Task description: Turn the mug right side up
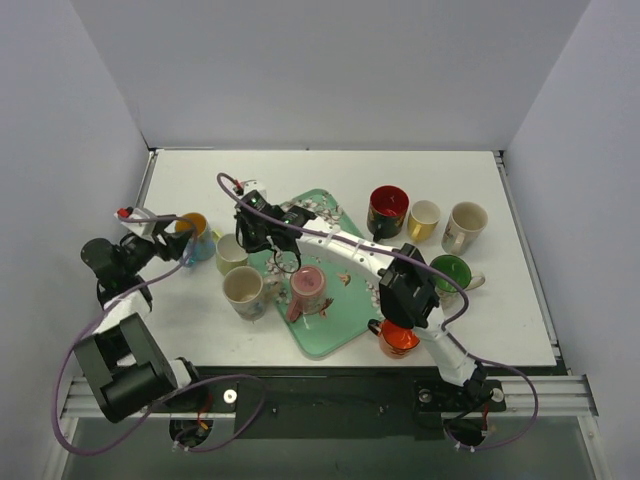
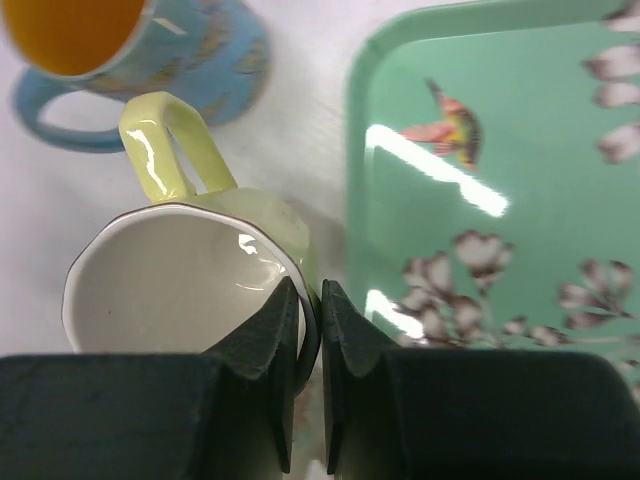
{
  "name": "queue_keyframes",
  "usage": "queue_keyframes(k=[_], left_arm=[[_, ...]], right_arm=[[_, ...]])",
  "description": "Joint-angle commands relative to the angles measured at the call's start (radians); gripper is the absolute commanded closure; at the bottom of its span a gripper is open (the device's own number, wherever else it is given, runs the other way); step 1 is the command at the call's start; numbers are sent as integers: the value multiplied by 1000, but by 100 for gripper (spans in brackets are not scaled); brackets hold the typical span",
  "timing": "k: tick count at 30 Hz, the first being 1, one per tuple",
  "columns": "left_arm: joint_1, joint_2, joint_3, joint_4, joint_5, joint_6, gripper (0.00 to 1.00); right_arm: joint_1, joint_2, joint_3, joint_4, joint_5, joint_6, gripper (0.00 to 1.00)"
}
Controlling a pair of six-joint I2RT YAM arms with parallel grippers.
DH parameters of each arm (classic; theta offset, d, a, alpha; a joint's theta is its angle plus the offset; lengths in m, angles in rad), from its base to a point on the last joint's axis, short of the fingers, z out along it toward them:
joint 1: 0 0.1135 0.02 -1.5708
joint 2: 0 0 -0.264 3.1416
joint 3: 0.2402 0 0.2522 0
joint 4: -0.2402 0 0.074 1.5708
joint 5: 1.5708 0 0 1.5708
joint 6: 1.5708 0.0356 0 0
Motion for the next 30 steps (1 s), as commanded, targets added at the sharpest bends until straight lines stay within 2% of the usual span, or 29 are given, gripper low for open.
queue_keyframes(k=[1, 2, 6, 9, 14, 21, 22, 23, 26, 27, 30], left_arm=[[13, -139, 51, -376, -13, 280, 23], [19, -155, 59, -414, -40, 320, 20], [25, -210, 120, -566, -140, 356, 18], [27, -198, 188, -707, -171, 340, 18], [27, -140, 315, -844, -272, 273, 17], [24, -89, 338, -866, -261, 250, 15], [28, -89, 337, -867, -258, 248, 14], [25, -91, 337, -869, -254, 250, 14], [25, -91, 338, -876, -246, 254, 13], [25, -91, 344, -875, -244, 257, 13], [24, -89, 360, -942, -244, 259, 13]], right_arm=[[37, -66, 45, -32, 303, -145, 100], [49, -50, 54, -33, 326, -161, 100], [66, 12, 118, -44, 346, -211, 100], [87, 47, 180, -69, 358, -256, 100], [121, 111, 237, -124, 320, -302, 100], [124, 150, 246, -164, 277, -268, 98], [126, 142, 247, -165, 280, -255, 89], [126, 133, 249, -165, 280, -247, 61], [126, 67, 260, -165, 306, -216, 27], [123, 52, 263, -167, 323, -210, 9], [111, -63, 257, -197, 446, -161, 5]])
